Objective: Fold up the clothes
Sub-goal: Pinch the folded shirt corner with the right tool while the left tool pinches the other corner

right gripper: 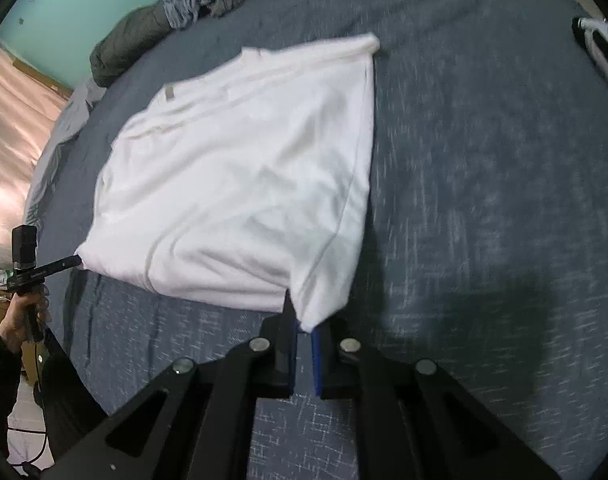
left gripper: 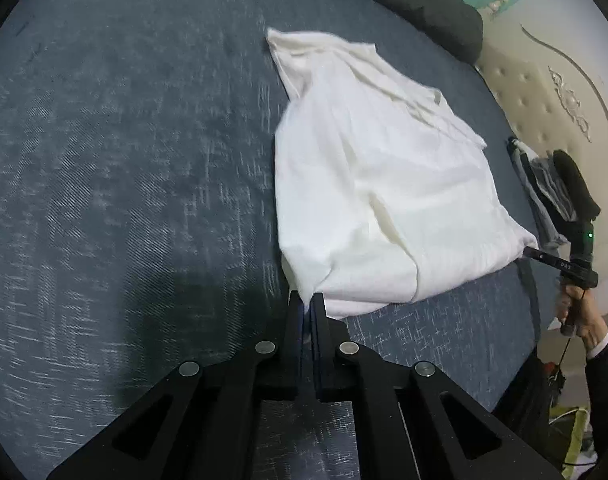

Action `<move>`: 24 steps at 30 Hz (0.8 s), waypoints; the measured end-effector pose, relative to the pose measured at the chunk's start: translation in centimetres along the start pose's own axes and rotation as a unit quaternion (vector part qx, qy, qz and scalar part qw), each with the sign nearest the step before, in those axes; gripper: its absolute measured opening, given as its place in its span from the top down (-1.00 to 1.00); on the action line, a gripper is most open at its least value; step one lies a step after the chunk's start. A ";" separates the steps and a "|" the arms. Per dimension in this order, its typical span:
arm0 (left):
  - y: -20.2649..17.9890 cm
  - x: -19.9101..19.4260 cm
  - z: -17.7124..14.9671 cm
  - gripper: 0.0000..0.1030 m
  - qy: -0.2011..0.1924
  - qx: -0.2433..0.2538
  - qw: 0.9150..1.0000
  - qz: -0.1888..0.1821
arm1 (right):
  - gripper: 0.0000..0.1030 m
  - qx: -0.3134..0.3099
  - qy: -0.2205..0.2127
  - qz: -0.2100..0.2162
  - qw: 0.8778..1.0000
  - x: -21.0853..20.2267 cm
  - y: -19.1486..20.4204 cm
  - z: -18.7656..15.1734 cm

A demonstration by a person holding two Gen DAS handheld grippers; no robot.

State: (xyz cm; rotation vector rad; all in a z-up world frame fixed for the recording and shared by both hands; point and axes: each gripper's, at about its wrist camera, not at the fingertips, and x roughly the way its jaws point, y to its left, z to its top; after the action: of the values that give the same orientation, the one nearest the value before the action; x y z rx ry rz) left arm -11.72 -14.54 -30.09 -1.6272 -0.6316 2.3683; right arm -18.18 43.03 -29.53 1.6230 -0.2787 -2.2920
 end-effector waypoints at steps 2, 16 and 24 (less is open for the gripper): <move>0.0 -0.4 0.2 0.95 -0.001 0.001 1.000 0.000 | 0.91 0.003 -0.012 -0.008 1.000 -1.1 -0.3 0.3; 0.8 0.1 0.6 0.96 0.006 0.001 1.000 0.020 | 0.93 0.048 0.009 -0.024 0.999 0.1 -2.8 -1.2; 0.0 -0.4 0.8 0.96 0.003 0.006 1.000 0.002 | 0.87 0.040 0.012 -0.006 0.999 0.0 -2.4 -1.4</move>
State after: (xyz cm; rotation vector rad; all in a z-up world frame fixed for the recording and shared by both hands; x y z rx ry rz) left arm -12.36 -14.89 -29.54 -1.6312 -0.6111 2.3659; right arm -17.25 45.31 -30.76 1.6934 -0.3600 -2.2975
